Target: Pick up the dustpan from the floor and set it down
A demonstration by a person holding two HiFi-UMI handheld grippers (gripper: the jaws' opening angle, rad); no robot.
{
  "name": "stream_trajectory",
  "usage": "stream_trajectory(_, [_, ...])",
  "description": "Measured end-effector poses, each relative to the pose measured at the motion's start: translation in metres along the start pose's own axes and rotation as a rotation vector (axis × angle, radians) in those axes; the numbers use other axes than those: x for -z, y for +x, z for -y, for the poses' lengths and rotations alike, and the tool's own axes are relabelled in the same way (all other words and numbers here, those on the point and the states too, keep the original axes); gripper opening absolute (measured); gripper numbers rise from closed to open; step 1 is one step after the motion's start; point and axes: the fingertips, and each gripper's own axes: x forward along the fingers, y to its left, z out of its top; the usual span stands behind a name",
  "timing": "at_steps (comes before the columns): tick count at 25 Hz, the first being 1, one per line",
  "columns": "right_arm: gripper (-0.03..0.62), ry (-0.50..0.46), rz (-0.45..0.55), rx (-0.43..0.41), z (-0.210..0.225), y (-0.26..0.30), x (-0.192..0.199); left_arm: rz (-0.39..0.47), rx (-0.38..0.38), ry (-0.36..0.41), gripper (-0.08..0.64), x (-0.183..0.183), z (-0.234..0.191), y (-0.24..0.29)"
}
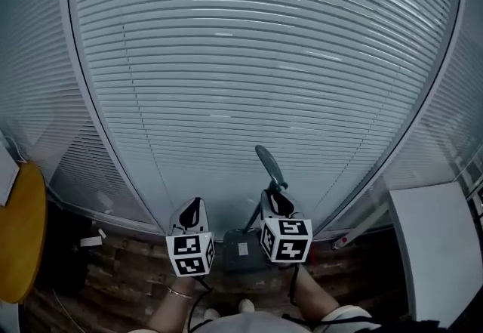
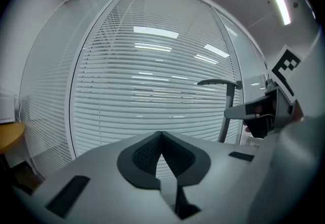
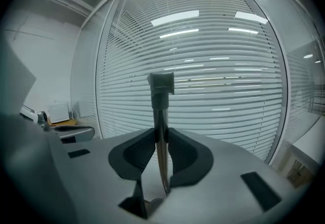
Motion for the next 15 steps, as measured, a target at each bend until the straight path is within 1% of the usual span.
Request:
stream_trajectory(7, [0.095, -0.013, -0.001, -0.016, -0.001, -0.001, 0.004, -0.016, -0.049, -0.003, 0.017, 0.009, -0.01, -0.013])
stream_trajectory(11, [0.095, -0.01, -0.018, -0.075, -0.011, 0.008, 0.005, -0.036, -0.109, -0.003, 0.017, 0.012, -0.021, -0.018])
stream_trajectory(15, [0.095, -0.017, -0.033, -0.129, -0.024, 0.011, 0.017, -0.048, -0.159, -0.011, 0.017, 0.021, -0.031, -0.03])
